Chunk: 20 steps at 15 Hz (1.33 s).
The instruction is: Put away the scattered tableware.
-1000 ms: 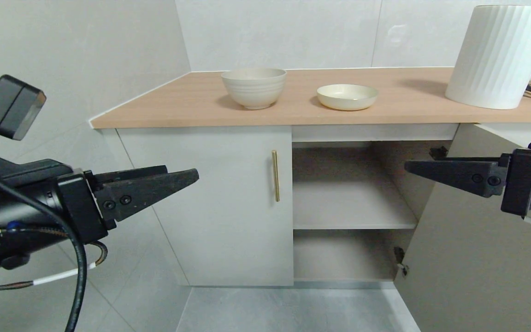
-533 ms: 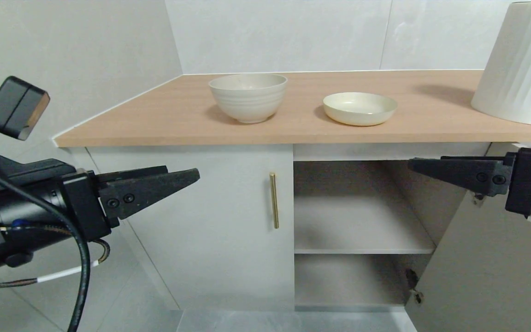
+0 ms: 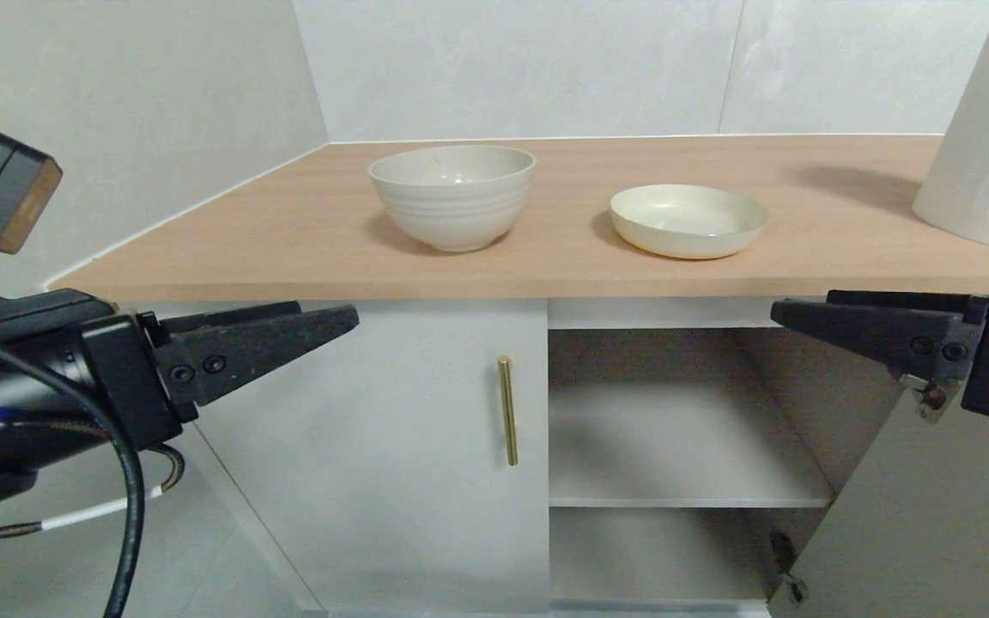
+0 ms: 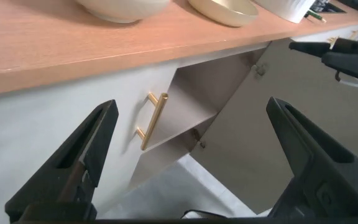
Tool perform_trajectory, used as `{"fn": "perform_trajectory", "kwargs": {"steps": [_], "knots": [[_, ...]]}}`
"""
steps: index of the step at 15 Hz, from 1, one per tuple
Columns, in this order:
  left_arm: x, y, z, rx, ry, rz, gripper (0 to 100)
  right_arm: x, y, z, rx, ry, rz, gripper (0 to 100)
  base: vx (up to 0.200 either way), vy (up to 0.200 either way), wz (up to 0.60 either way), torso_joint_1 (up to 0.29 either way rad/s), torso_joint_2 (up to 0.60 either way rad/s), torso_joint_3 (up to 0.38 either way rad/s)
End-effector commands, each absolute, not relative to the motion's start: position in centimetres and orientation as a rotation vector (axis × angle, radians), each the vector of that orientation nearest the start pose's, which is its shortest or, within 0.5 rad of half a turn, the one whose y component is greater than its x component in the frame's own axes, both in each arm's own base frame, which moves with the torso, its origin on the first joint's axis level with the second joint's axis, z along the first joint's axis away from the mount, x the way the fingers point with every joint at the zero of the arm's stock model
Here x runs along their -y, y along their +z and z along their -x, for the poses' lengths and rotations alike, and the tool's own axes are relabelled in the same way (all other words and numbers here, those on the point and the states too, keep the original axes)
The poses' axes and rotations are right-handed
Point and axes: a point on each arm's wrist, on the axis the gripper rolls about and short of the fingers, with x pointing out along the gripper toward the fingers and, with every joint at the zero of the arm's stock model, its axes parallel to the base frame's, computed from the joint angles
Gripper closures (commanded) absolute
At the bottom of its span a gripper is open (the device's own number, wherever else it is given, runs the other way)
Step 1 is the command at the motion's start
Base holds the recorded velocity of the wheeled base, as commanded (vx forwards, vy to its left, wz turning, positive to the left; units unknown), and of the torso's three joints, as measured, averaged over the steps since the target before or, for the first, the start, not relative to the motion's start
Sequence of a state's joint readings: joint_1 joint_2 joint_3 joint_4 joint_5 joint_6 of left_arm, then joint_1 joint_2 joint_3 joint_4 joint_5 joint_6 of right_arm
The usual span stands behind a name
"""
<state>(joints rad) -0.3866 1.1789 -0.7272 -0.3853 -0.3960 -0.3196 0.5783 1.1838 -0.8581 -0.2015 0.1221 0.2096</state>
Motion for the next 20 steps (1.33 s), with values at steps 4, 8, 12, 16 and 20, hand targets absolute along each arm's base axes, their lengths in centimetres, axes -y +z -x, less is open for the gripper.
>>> {"fn": "perform_trajectory", "kwargs": {"steps": [4, 8, 12, 16, 20], "knots": [[7.4, 26.3, -15.9, -0.196, -0.765, 0.304, 0, -9.6, 28.2, -14.0, -0.177, 0.715, -0.156, 0, 0.000, 0.000, 0.00, 0.017, -0.09, -0.071], [7.4, 26.6, -15.9, -0.191, -0.768, 0.314, 0, -9.7, 28.0, -14.3, -0.187, 0.713, -0.153, 0, 0.000, 0.000, 0.00, 0.106, -0.32, -0.304], [7.4, 27.2, -15.9, -0.237, -0.760, 0.348, 0, -10.0, 27.8, -14.7, -0.199, 0.711, -0.150, 0, 0.000, 0.000, 0.00, 0.134, -0.52, -0.303], [7.5, 28.0, -16.0, -0.298, -0.748, 0.348, 0, -10.1, 28.0, -14.9, -0.189, 0.711, -0.140, 0, 0.000, 0.000, 0.00, 0.179, -0.46, -0.289], [7.8, 30.0, -17.0, -0.362, -0.725, 0.349, 0, -11.0, 27.8, -16.3, -0.143, 0.715, -0.145, 0, 0.000, 0.000, 0.00, 0.194, -0.48, -0.289]]}}
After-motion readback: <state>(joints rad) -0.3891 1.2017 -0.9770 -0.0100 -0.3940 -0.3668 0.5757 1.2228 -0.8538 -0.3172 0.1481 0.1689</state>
